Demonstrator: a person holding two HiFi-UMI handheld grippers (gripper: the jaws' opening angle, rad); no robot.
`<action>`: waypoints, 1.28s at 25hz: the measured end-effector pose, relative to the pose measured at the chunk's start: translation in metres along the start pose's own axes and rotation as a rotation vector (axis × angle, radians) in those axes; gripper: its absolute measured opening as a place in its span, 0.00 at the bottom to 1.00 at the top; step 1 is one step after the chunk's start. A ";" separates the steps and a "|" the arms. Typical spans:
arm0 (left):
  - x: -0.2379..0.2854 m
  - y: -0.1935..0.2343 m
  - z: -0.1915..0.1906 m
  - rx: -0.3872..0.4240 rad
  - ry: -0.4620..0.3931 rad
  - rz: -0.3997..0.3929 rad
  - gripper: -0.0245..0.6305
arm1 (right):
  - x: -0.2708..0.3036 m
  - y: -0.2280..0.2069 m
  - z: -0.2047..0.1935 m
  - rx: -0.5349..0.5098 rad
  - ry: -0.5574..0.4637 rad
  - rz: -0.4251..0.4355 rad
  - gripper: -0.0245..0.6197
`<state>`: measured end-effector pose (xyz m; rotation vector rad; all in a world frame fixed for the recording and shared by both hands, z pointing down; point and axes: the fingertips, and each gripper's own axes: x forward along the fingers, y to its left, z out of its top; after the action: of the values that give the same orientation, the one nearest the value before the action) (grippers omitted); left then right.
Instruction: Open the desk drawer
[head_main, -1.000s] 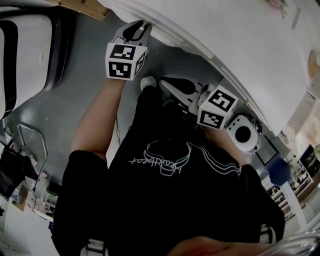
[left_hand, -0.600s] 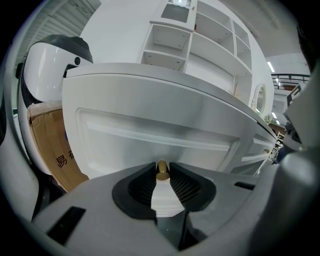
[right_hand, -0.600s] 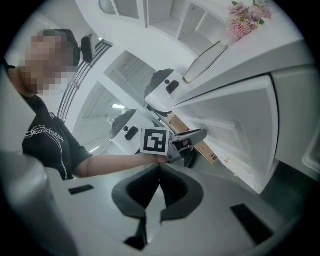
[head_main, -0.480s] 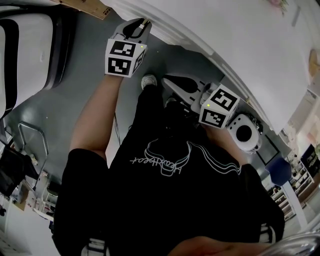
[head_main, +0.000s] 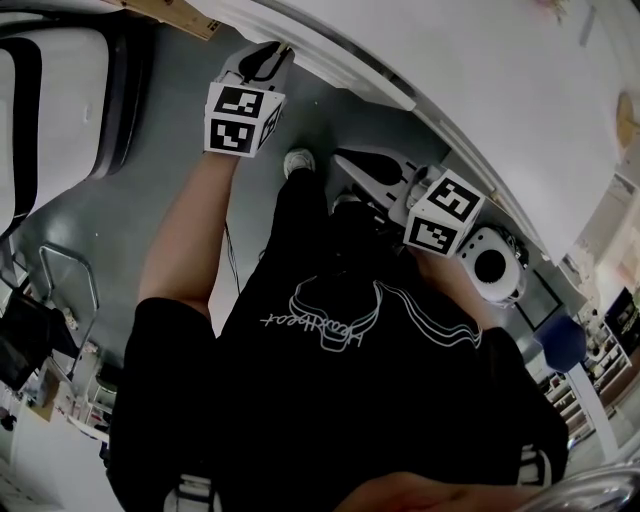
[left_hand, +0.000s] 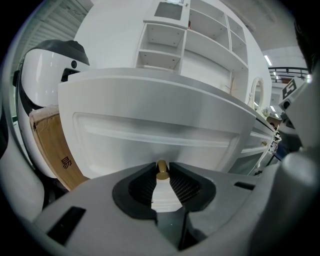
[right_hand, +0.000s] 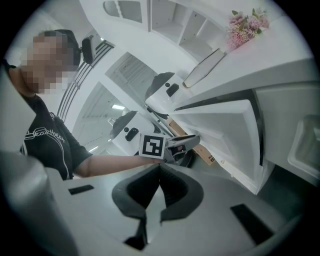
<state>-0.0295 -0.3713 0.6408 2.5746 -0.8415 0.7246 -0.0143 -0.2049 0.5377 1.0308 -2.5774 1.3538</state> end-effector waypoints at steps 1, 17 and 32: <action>-0.002 0.000 -0.001 0.000 0.002 0.003 0.17 | -0.002 0.001 0.001 -0.003 -0.003 0.001 0.05; -0.032 -0.002 -0.023 0.019 0.063 0.028 0.16 | -0.023 0.021 0.032 -0.078 -0.040 0.006 0.05; -0.073 -0.003 -0.049 0.014 0.082 0.054 0.15 | -0.021 0.045 0.044 -0.130 -0.022 0.031 0.05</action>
<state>-0.0960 -0.3145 0.6394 2.5238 -0.8858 0.8491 -0.0132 -0.2092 0.4711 0.9952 -2.6665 1.1696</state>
